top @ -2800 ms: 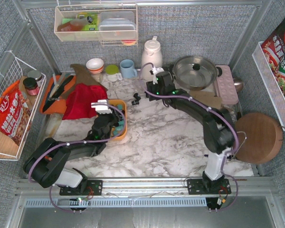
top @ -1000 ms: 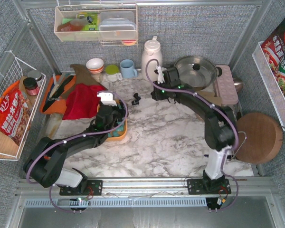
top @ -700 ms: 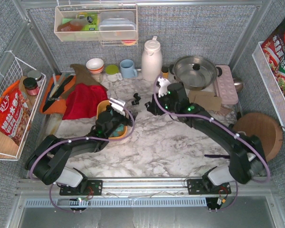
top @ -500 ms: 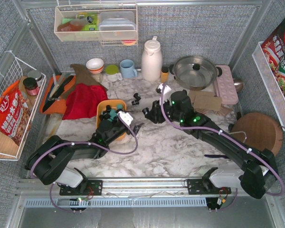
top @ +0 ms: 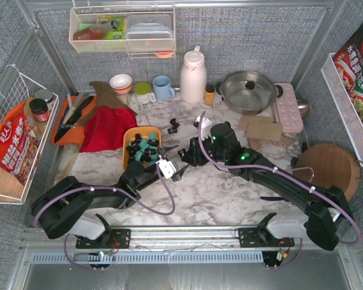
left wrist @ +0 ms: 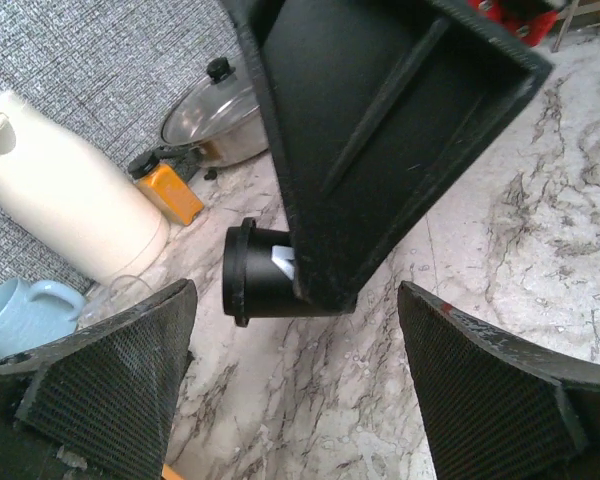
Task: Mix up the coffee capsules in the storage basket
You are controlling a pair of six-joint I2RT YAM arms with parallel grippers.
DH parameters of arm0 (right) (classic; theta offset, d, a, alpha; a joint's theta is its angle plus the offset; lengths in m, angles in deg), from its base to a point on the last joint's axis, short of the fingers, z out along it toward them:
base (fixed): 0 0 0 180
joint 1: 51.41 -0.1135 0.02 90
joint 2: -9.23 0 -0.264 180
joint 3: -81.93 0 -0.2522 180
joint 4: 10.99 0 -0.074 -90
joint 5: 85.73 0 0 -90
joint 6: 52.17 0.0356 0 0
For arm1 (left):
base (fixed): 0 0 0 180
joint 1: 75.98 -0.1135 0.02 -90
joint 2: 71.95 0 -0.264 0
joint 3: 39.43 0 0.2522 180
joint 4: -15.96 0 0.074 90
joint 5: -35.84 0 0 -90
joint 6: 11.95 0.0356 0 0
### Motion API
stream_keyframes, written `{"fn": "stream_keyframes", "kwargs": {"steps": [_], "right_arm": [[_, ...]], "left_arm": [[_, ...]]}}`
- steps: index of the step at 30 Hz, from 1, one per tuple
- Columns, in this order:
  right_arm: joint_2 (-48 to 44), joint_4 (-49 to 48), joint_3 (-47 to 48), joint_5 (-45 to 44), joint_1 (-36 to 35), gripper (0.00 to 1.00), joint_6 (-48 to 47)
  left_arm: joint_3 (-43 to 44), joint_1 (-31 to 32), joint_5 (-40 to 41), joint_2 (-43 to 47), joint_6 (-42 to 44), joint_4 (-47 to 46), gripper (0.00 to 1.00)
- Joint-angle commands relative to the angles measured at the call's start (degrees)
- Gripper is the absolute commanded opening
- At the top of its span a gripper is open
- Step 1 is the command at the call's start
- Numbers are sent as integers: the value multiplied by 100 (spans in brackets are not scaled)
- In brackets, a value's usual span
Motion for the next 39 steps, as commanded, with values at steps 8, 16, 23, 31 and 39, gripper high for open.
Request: {"fn": "stream_keyframes", "kwargs": {"steps": [8, 16, 23, 31, 39], "right_arm": [[221, -419, 88, 139, -46, 20, 382], [268, -289, 150, 13, -49, 40, 428], [307, -226, 400, -466, 284, 59, 415], [1153, -69, 1251, -1443, 481, 62, -662], [3153, -235, 2574, -1785, 582, 68, -1355]], "left_arm": [[-41, 207, 157, 188, 420, -241, 72], [-23, 256, 780, 278, 412, -211, 44], [-179, 256, 1956, 495, -835, -419, 28], [-1, 256, 4291, 1412, -3436, 2647, 0], [379, 256, 5332, 1606, -5444, 5300, 0]]}}
